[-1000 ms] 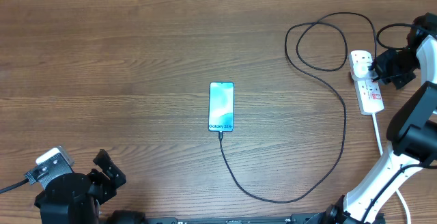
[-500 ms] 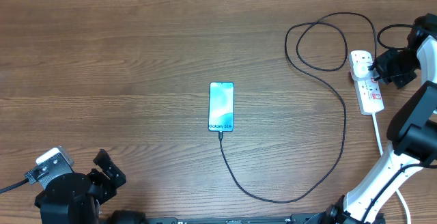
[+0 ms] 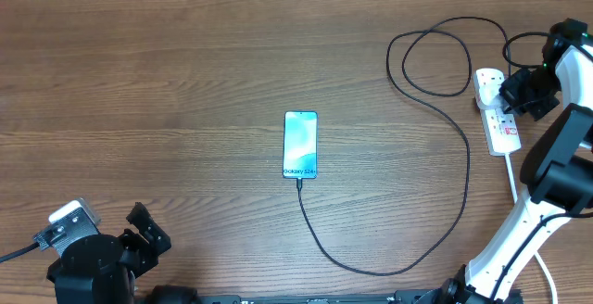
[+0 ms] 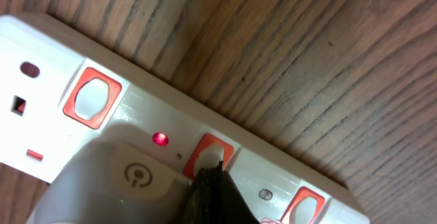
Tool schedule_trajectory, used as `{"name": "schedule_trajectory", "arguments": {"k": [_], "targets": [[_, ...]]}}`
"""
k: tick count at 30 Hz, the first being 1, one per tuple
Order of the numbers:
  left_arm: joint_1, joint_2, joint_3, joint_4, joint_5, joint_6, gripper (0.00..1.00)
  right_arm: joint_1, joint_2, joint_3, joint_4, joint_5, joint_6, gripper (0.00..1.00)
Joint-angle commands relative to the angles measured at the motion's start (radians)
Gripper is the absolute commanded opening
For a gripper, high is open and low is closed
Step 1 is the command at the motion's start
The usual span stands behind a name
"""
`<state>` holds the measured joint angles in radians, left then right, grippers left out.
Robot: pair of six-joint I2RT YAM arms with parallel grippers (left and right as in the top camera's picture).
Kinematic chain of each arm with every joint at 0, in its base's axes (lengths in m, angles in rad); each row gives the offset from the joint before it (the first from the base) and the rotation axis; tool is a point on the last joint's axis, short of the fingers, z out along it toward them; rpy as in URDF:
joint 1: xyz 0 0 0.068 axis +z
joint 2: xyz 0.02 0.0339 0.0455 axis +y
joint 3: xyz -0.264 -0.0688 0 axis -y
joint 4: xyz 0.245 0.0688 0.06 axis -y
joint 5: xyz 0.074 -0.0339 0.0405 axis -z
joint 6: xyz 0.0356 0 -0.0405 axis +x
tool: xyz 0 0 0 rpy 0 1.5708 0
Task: Plug charger to phone and switch on socket
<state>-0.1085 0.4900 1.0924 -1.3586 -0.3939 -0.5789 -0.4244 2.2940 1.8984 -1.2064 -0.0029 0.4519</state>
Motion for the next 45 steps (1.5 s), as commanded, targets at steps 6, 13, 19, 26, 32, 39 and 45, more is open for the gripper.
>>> {"name": "schedule_trajectory", "arguments": {"k": [6,13,19,26,32,39,45], "targets": [[0.011,-0.009,-0.004,0.001,-0.016,-0.020,1.00,0.071,0.060,0.089,-0.126,-0.051,-0.019,0.04],[0.019,-0.096,-0.004,0.001,-0.016,-0.020,0.99,0.068,-0.058,0.219,-0.244,-0.043,-0.014,0.04],[0.092,-0.232,-0.004,0.000,-0.016,-0.020,1.00,0.068,-0.241,0.219,-0.259,-0.048,0.004,0.04],[0.098,-0.299,-0.004,-0.005,-0.016,-0.020,1.00,0.068,-0.565,0.219,-0.258,-0.075,0.049,0.04],[0.098,-0.299,-0.004,-0.008,-0.016,-0.020,0.99,0.068,-0.813,0.219,-0.166,-0.212,0.050,0.04],[0.098,-0.299,-0.004,-0.008,-0.016,-0.020,1.00,0.068,-1.053,0.219,0.029,-0.347,0.178,0.04],[0.126,-0.308,-0.004,-0.007,-0.016,-0.020,1.00,0.068,-1.194,0.219,0.189,-0.491,0.192,0.12]]}}
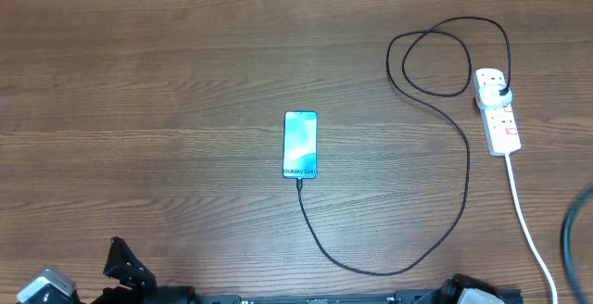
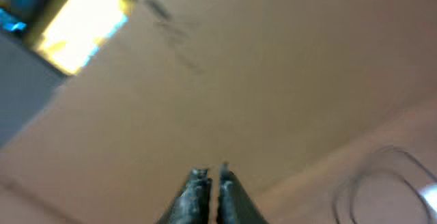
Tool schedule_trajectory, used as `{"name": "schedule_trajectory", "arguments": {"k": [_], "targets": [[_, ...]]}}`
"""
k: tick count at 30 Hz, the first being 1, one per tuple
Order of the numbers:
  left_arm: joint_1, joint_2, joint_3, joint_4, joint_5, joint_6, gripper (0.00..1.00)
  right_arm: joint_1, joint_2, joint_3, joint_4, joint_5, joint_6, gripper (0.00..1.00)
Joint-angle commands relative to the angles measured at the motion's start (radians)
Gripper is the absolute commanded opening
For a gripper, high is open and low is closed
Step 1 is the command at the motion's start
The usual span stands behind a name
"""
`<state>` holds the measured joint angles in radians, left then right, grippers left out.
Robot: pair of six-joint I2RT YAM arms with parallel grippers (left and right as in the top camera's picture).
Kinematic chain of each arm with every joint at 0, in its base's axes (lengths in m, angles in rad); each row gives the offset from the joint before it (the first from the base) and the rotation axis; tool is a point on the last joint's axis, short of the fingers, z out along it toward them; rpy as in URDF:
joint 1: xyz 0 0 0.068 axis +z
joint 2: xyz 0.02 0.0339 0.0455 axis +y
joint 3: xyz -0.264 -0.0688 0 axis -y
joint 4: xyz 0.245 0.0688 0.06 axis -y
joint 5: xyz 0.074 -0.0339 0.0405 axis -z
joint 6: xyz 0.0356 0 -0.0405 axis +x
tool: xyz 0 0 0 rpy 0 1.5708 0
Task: Plug charger to phone and switch on socket
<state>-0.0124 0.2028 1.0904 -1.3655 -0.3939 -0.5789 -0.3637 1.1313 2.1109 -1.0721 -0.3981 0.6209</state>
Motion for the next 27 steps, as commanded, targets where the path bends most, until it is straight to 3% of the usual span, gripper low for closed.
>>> {"name": "schedule_trajectory", "arguments": {"k": [1,5,17,27], "targets": [[0.038,-0.027,-0.002,-0.001,-0.016,-0.020,1.00,0.008,-0.042,0.006,0.072,-0.099,0.023,0.12],[0.051,-0.083,-0.002,-0.001,-0.016,-0.020,1.00,0.008,-0.070,0.006,0.074,-0.097,-0.038,0.18],[0.051,-0.199,-0.002,-0.063,-0.016,-0.027,1.00,0.010,-0.121,-0.002,0.027,-0.098,-0.057,0.16],[0.051,-0.199,-0.002,-0.063,-0.016,-0.027,0.99,0.048,-0.327,-0.184,0.145,-0.092,-0.080,0.17]]}}
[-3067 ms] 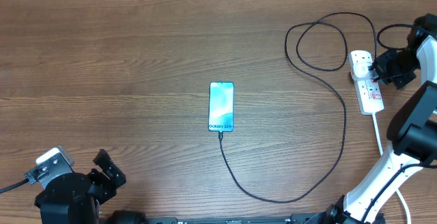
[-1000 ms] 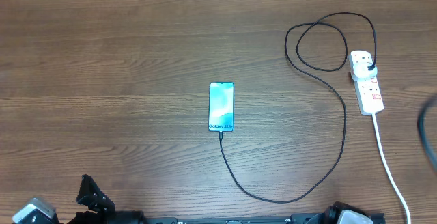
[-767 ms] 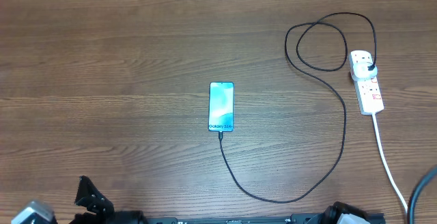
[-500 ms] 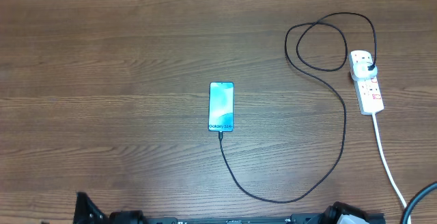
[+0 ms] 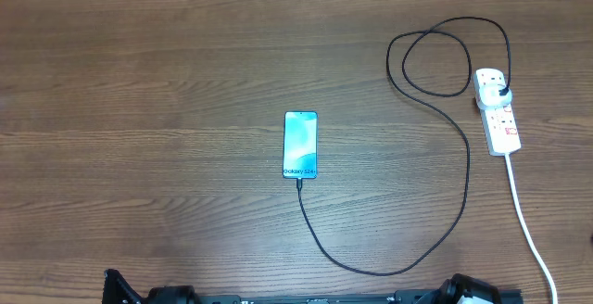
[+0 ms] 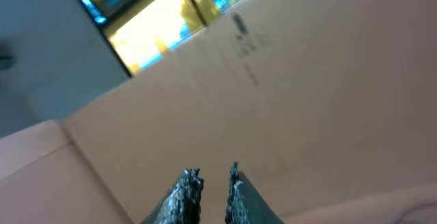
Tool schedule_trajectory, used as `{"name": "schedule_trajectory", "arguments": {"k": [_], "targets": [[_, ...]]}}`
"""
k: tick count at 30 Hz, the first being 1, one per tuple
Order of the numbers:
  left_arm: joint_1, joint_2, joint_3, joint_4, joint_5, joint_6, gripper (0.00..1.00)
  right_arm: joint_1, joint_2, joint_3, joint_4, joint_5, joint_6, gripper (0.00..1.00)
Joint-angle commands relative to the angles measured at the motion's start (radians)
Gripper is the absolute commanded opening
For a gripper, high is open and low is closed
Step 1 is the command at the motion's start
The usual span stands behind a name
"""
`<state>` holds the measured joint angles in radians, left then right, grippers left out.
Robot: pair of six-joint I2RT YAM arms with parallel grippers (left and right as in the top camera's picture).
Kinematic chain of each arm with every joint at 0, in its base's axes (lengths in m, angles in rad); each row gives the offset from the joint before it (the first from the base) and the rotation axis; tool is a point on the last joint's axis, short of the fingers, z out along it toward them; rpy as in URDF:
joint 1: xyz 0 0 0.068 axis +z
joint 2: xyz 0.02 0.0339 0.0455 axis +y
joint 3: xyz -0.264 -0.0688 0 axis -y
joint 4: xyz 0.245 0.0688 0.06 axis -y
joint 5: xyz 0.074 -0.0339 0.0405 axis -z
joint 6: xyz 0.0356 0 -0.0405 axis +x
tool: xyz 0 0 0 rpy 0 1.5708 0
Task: Plug charger to phone and switch on socket
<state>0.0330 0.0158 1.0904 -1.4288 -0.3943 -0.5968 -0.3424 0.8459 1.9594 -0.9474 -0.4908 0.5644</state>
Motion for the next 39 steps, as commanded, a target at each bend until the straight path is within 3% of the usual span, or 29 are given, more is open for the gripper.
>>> {"name": "schedule_trajectory", "arguments": {"k": [1,15,23,27,32,35,39], "targets": [[0.006,-0.012,-0.002,0.000,-0.016,-0.009,1.00,0.038,-0.058,-0.043,0.031,0.003,-0.024,0.17],[0.006,-0.012,-0.004,0.041,-0.004,-0.011,0.99,0.172,-0.145,-0.049,0.063,0.081,-0.084,0.23],[0.006,-0.012,-0.270,0.429,0.179,-0.053,1.00,0.225,-0.168,-0.049,0.065,0.099,-0.112,0.28],[0.006,-0.011,-0.429,0.527,0.181,-0.054,0.99,0.237,-0.190,-0.049,0.068,0.138,-0.125,0.28],[0.006,-0.011,-0.621,0.821,0.198,-0.053,0.99,0.237,-0.206,-0.049,0.068,0.161,-0.125,0.28],[0.006,-0.011,-0.722,0.987,0.246,0.027,1.00,0.237,-0.206,-0.049,0.071,0.161,-0.125,0.29],[0.006,-0.011,-0.856,1.143,0.393,0.219,1.00,0.237,-0.208,-0.048,0.072,0.161,-0.125,0.29]]}}
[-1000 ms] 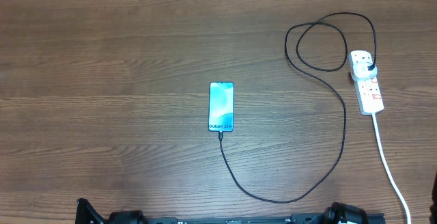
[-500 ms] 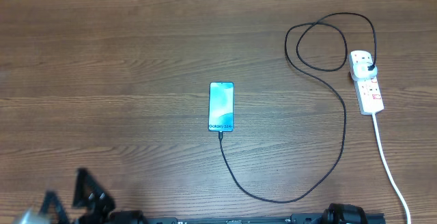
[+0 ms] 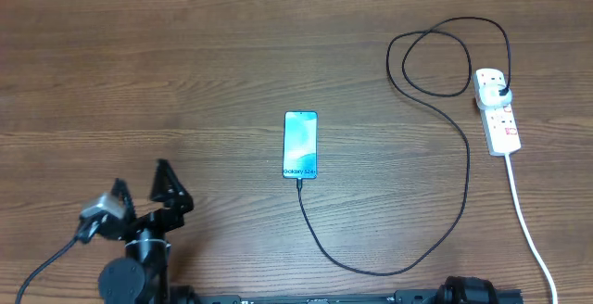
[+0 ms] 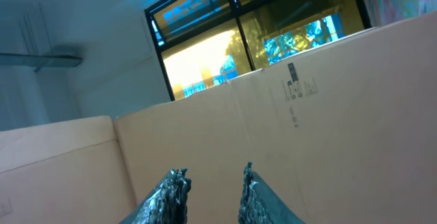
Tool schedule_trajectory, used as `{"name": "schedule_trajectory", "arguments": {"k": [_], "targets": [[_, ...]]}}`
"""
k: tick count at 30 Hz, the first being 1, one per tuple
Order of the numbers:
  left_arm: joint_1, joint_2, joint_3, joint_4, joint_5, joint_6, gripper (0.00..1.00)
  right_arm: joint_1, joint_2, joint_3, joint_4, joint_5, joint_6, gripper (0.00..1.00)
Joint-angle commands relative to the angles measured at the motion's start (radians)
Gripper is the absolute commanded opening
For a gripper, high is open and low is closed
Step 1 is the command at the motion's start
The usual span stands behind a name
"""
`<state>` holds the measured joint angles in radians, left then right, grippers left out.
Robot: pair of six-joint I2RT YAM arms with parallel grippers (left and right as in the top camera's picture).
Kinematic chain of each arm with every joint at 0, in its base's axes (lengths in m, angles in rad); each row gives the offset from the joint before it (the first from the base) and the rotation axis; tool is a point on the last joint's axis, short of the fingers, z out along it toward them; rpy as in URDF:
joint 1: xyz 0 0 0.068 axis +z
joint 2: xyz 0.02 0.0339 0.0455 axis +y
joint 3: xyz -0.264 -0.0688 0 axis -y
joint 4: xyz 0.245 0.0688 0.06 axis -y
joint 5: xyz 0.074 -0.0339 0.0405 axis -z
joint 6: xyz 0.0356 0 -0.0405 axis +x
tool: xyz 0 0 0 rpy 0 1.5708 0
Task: Plug charger to phone and switch on socket
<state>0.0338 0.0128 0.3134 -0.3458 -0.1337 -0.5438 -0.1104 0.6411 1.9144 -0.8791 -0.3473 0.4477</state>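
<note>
The phone (image 3: pixel 300 145) lies face up mid-table with its screen lit. The black charger cable (image 3: pixel 315 239) is plugged into its near end and loops round to the charger plug (image 3: pixel 494 83), which sits in the white power strip (image 3: pixel 500 123) at the far right. My left gripper (image 3: pixel 141 182) stands at the near left of the table with its fingers apart and nothing between them. My right gripper (image 4: pixel 213 173) is absent from the overhead view. In its wrist view it is open and empty, pointing up at a cardboard wall.
The strip's white lead (image 3: pixel 530 230) runs down the right side to the near edge. A brown cardboard wall (image 4: pixel 307 135) and lit windows (image 4: pixel 205 53) fill the right wrist view. The left arm's base (image 3: pixel 125 276) stands at the near left edge.
My left arm has come back into the overhead view at the near left. My right gripper's fingers stand wider apart, and its camera points higher, at the windows.
My right gripper was shut with its tip on a switch of the power strip, a red light glowing beside it. Then the right arm was gone from the table, nearly shut and facing cardboard. Its fingers have parted step by step. Phone and cable stayed put.
</note>
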Motion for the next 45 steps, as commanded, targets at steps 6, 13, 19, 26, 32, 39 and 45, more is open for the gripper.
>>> {"name": "schedule_trajectory", "arguments": {"k": [6,13,19,26,32,39,45], "targets": [[0.005,-0.008,-0.160,0.107,0.126,0.189,0.99,0.005,-0.003,-0.002,0.010,0.008,-0.003,0.27],[0.005,-0.008,-0.276,0.233,0.128,0.211,1.00,0.005,-0.013,-0.002,0.024,0.002,-0.003,0.25],[0.005,-0.007,-0.309,0.269,0.131,0.212,1.00,0.005,-0.029,-0.002,0.030,0.002,-0.003,0.24],[0.005,-0.007,-0.309,0.269,0.131,0.216,1.00,0.005,-0.052,-0.003,0.028,0.002,-0.004,0.24],[0.005,-0.007,-0.309,0.269,0.131,0.216,1.00,0.005,-0.076,-0.003,0.017,0.002,-0.004,0.24],[0.005,-0.007,-0.309,0.269,0.131,0.216,1.00,0.005,-0.081,-0.002,0.029,-0.096,-0.004,0.24],[0.005,-0.007,-0.309,0.269,0.131,0.216,0.99,0.005,-0.136,-0.002,0.046,-0.115,-0.005,0.30]]}}
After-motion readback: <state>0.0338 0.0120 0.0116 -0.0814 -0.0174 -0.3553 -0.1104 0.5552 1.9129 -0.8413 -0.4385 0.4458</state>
